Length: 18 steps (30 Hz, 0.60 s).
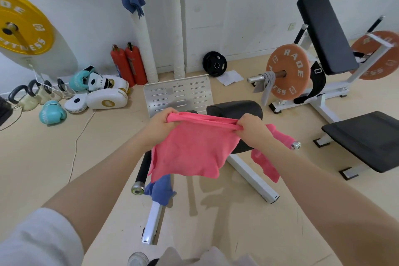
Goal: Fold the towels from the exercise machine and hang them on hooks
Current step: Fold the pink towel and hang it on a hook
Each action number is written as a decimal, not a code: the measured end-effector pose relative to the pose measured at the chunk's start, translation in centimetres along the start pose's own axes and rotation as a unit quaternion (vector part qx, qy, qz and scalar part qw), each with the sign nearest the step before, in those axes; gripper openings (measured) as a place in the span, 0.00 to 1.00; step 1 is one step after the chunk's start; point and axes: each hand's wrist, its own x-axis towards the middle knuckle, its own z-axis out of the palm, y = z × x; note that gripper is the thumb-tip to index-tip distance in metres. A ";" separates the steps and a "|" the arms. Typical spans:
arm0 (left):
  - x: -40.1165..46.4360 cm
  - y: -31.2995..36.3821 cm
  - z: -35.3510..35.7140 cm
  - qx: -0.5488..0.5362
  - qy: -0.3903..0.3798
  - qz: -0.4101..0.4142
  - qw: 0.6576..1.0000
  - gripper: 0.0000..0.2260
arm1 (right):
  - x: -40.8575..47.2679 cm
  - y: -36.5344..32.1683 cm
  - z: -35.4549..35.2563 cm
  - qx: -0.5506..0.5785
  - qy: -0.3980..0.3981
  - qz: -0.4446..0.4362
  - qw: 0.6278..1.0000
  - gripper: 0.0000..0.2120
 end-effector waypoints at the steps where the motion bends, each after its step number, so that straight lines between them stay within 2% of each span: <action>1: 0.2 -0.1 0.3 -0.049 0.036 -0.020 0.998 0.02 | -0.1 0.3 0.0 0.074 -0.003 -0.016 0.997 0.11; 3: 0.6 -0.2 0.7 -0.153 0.094 -0.063 0.982 0.06 | -0.6 0.6 -0.4 0.186 -0.018 -0.052 0.981 0.08; 4: 0.8 -0.4 0.7 -0.191 0.116 -0.081 0.971 0.08 | -0.8 0.8 -0.5 0.206 -0.039 -0.068 0.975 0.07; 5: 0.8 -0.5 0.7 -0.223 0.133 -0.093 0.961 0.09 | -0.8 1.0 -0.7 0.196 -0.064 -0.083 0.975 0.08; 7: 0.7 -0.4 0.6 -0.300 0.152 -0.109 0.935 0.08 | -0.9 1.2 -0.8 0.087 -0.094 -0.117 0.985 0.08; 8: 0.5 -0.2 0.5 -0.345 0.153 -0.119 0.919 0.08 | -0.8 1.4 -1.0 0.035 -0.091 -0.125 0.987 0.08; 10: 0.3 0.2 0.2 -0.385 0.137 -0.131 0.903 0.07 | -0.6 1.7 -1.3 0.008 -0.065 -0.107 0.992 0.10; 13: -0.1 0.1 -0.1 -0.370 0.069 -0.151 0.914 0.06 | -0.3 2.8 -1.6 0.144 -0.005 -0.010 0.990 0.12; 15: -0.4 -0.1 -0.1 -0.363 0.005 -0.178 0.915 0.05 | -0.3 3.4 -1.9 0.312 0.026 0.074 0.947 0.11; 18: -0.9 -0.2 0.6 -0.372 -0.073 -0.181 0.908 0.07 | -0.4 4.1 -2.4 0.592 0.015 0.175 0.787 0.07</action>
